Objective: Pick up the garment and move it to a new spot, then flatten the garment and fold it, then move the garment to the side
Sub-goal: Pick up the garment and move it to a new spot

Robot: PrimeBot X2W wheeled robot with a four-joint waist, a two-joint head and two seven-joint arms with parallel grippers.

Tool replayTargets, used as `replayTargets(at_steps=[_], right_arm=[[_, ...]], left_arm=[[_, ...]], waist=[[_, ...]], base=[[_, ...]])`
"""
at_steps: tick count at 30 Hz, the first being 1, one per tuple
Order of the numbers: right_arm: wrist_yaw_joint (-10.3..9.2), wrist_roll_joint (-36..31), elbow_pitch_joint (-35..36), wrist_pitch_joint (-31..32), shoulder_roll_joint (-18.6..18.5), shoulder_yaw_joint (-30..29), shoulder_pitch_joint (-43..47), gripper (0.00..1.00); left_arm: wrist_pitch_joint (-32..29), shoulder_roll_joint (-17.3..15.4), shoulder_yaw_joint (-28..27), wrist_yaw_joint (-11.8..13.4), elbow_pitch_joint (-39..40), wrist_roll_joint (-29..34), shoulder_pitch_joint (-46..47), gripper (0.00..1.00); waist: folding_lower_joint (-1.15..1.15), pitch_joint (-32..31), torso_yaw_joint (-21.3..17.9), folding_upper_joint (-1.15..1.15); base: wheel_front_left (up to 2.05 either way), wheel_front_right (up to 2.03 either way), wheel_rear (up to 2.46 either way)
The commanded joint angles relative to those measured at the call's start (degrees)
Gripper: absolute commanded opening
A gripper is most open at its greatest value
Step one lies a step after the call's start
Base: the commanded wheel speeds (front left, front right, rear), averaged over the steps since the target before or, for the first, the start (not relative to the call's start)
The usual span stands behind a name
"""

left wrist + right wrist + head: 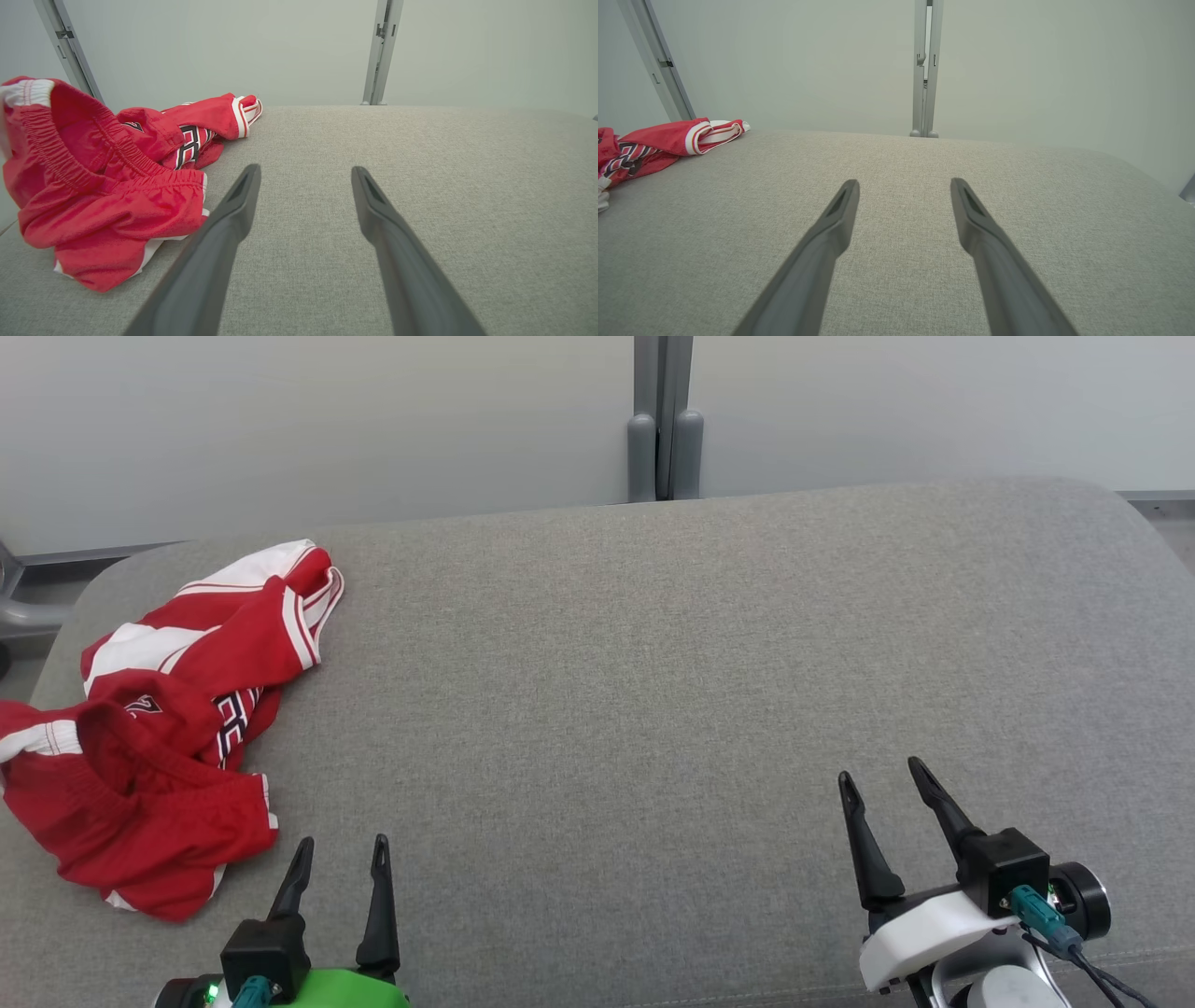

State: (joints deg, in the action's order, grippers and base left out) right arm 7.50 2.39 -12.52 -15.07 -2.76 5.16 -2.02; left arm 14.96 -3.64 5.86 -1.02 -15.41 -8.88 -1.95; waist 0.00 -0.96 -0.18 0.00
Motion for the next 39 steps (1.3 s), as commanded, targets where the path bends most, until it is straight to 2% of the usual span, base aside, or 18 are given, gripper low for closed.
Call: replayTargets(at_steps=[1,7,11,16,22,30,39], right_arm=[[-0.01,0.2,0.2,-0.3,-0.2,-0.1,0.1,1.00],[-0.01,0.5,0.2,-0.3,-0.2,-0.2,0.2,1.00],[-0.01,0.5,0.3,-0.3,-0.2,-0.7,0.7,1.00],[-0.01,0.7,0.6,-0.3,-0.2,-0.9,0.7,1.00],[-0.02,0.9,1.2,-0.3,-0.2,-0.8,0.6,1.00],[-0.02,0.8,1.1,-0.3,-0.2,-0.1,0.6,1.00],[-0.02,0.2,1.1,-0.3,-0.2,0.2,0.5,1.00]], left_arm=[[0.2,0.0,-0.1,-0.3,-0.2,-0.2,-0.1,1.00],[0.2,-0.1,0.0,-0.2,-0.3,0.2,0.2,1.00],[0.2,-0.1,0.2,-0.3,-0.3,0.4,0.8,1.00],[0.2,-0.3,-0.2,0.0,0.1,0.2,1.2,1.00],[0.2,-0.5,-1.2,0.2,0.5,-0.5,1.5,1.00],[0.2,-0.5,-2.2,0.4,0.5,-1.2,0.9,1.00],[0.2,-0.5,-2.3,0.6,0.2,-1.6,0.5,1.00]], waist=[[0.00,0.0,0.0,0.00],[0.00,0.0,0.3,0.00],[0.00,0.1,1.8,0.00],[0.00,0.3,5.5,0.00],[0.00,0.8,12.4,0.00],[0.00,1.0,18.3,0.00],[0.00,1.5,21.5,0.00]], base=[[0.00,0.00,0.00],[0.00,0.00,0.00],[0.00,0.00,0.00],[0.00,0.00,0.00],[0.00,0.00,0.00],[0.00,0.00,0.00],[0.00,0.00,0.00]])
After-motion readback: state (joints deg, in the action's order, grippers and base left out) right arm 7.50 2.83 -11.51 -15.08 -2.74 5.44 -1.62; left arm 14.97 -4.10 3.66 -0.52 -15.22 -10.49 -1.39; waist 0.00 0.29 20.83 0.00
